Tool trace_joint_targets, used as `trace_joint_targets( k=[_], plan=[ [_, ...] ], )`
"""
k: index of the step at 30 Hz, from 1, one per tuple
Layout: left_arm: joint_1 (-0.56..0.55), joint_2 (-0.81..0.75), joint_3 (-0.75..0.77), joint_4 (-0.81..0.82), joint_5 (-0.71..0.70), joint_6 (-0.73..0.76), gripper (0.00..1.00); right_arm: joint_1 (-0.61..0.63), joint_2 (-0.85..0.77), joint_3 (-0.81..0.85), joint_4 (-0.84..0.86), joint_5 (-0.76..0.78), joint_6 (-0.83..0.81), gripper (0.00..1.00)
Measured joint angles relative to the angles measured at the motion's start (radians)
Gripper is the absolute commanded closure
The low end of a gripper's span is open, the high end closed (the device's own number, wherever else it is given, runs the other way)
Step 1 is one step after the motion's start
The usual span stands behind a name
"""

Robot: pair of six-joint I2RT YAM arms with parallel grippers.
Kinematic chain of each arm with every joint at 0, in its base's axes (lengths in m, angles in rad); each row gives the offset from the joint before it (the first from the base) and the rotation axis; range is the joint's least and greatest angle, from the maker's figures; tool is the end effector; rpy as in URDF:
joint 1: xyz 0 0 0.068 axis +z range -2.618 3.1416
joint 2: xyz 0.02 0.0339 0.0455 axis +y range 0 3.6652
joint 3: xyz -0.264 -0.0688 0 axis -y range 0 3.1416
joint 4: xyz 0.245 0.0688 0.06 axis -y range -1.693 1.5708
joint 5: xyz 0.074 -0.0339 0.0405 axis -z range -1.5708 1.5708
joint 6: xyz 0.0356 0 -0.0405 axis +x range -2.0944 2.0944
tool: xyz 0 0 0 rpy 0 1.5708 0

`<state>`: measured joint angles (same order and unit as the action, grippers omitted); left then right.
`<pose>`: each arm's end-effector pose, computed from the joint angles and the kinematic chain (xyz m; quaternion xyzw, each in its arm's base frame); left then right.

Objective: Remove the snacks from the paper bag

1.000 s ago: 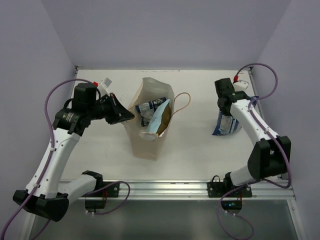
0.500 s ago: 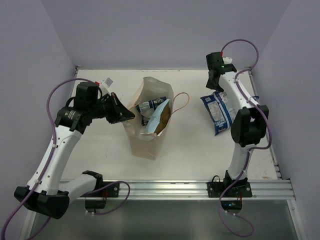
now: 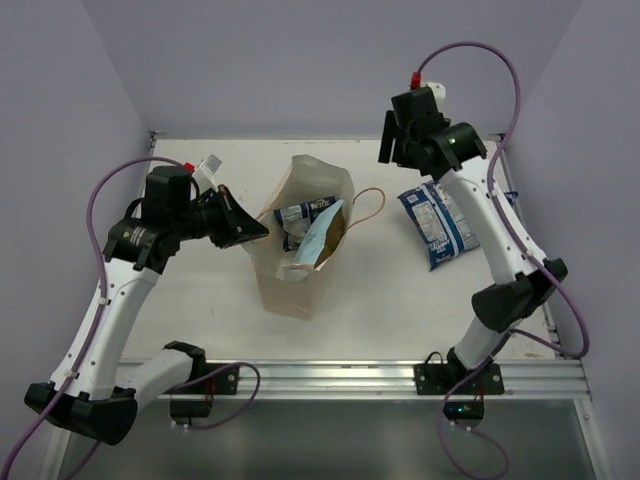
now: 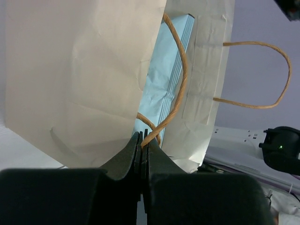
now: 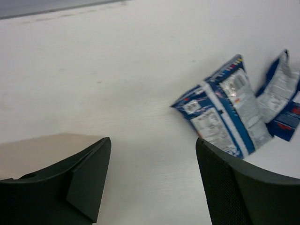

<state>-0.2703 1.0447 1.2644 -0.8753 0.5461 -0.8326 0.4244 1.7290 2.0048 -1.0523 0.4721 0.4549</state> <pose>0.1842 -0.0702 0.3901 -0.1252 0.8630 -0.4290 0.2356 0.3314 0.1320 0.4246 0.1041 0.8951 -0.0351 0.4321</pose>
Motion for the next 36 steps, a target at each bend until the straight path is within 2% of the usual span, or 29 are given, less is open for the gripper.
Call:
trace_joint_targets(
  k=[6, 8, 13, 16, 19, 20, 25, 31, 36],
  plan=[
    [0.000, -0.011, 0.000, 0.014, 0.004, -0.013, 1.00, 0.312, -0.086, 0.281, -0.039, -0.035, -0.012, 0.27],
    [0.000, -0.011, 0.000, 0.021, 0.008, -0.015, 1.00, 0.374, -0.102, 0.347, -0.032, -0.045, -0.037, 0.28],
    [0.000, -0.011, 0.000, 0.030, 0.023, -0.021, 1.00, 0.469, -0.106, 0.366, 0.005, -0.092, -0.138, 0.29],
    [0.000, -0.010, 0.000, 0.030, 0.029, -0.022, 1.00, 0.481, -0.052, 0.366, 0.019, -0.131, -0.168, 0.32],
    [0.000, -0.006, 0.000, 0.030, 0.034, -0.022, 1.00, 0.477, 0.008, 0.317, 0.046, -0.182, -0.182, 0.42],
    [0.000, -0.005, 0.000, 0.030, 0.035, -0.022, 1.00, 0.475, 0.025, 0.294, 0.055, -0.200, -0.183, 0.43],
    [0.000, 0.001, 0.003, 0.029, 0.034, -0.023, 1.00, 0.466, 0.118, 0.225, 0.076, -0.262, -0.183, 0.43],
    [0.000, 0.016, 0.024, 0.026, 0.029, -0.023, 1.00, 0.433, 0.114, 0.007, 0.157, -0.328, -0.200, 0.41],
    [0.000, 0.024, 0.034, 0.021, 0.017, -0.033, 1.00, 0.414, 0.108, -0.089, 0.224, -0.358, -0.283, 0.39]
  ],
)
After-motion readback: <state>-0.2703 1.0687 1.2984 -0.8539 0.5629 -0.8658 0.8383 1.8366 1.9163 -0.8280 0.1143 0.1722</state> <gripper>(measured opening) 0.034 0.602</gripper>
